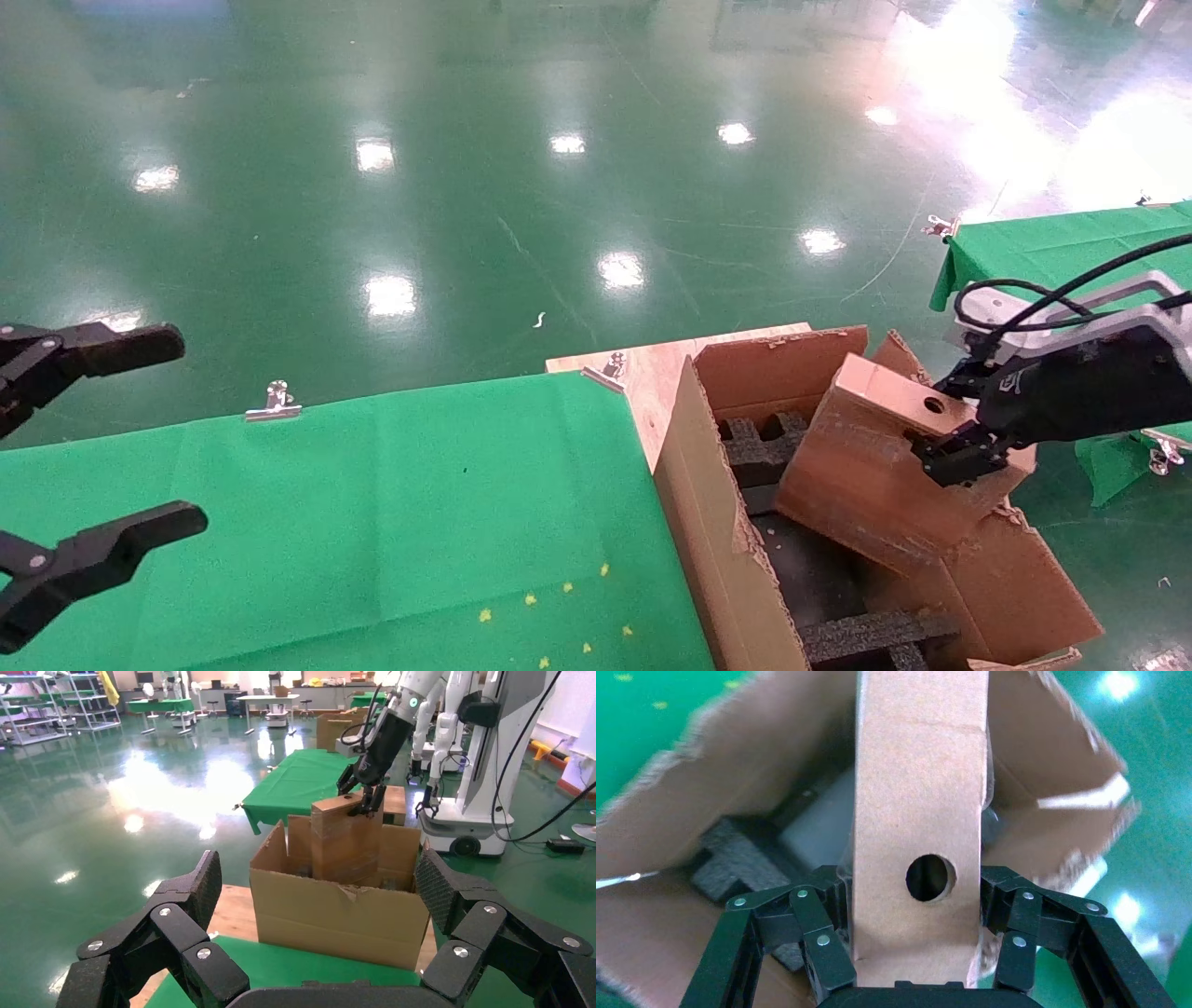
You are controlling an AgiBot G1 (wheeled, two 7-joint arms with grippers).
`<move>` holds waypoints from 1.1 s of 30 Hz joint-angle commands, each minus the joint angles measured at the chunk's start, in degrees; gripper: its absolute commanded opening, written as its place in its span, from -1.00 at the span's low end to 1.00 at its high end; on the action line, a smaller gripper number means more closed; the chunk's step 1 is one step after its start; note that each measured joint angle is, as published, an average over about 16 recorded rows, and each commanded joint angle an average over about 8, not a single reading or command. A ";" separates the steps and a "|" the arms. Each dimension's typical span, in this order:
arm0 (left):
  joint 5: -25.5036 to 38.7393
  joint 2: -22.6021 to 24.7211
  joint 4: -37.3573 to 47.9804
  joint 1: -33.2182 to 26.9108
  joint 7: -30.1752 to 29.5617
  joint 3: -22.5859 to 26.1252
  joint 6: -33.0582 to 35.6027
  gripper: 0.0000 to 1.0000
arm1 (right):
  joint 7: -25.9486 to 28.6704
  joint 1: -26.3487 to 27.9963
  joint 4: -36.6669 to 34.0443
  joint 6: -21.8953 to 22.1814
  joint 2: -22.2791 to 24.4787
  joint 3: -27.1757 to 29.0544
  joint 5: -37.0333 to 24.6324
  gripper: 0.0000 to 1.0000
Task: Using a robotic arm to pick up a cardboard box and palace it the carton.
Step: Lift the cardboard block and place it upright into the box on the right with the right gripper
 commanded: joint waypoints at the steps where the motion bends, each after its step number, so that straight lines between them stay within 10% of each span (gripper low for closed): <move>1: 0.00 0.00 0.00 0.00 0.00 0.00 0.00 1.00 | 3.72 -1.38 1.41 2.81 0.16 -0.54 -0.67 -1.00; 17: 0.00 0.00 0.00 0.00 0.00 0.00 0.00 1.00 | 46.50 -5.56 20.18 12.64 4.14 -5.17 -20.26 -1.00; 33: 0.00 0.00 0.00 0.00 0.00 0.00 0.00 1.00 | 66.64 -7.42 20.88 10.55 -0.28 -6.84 -27.72 -1.00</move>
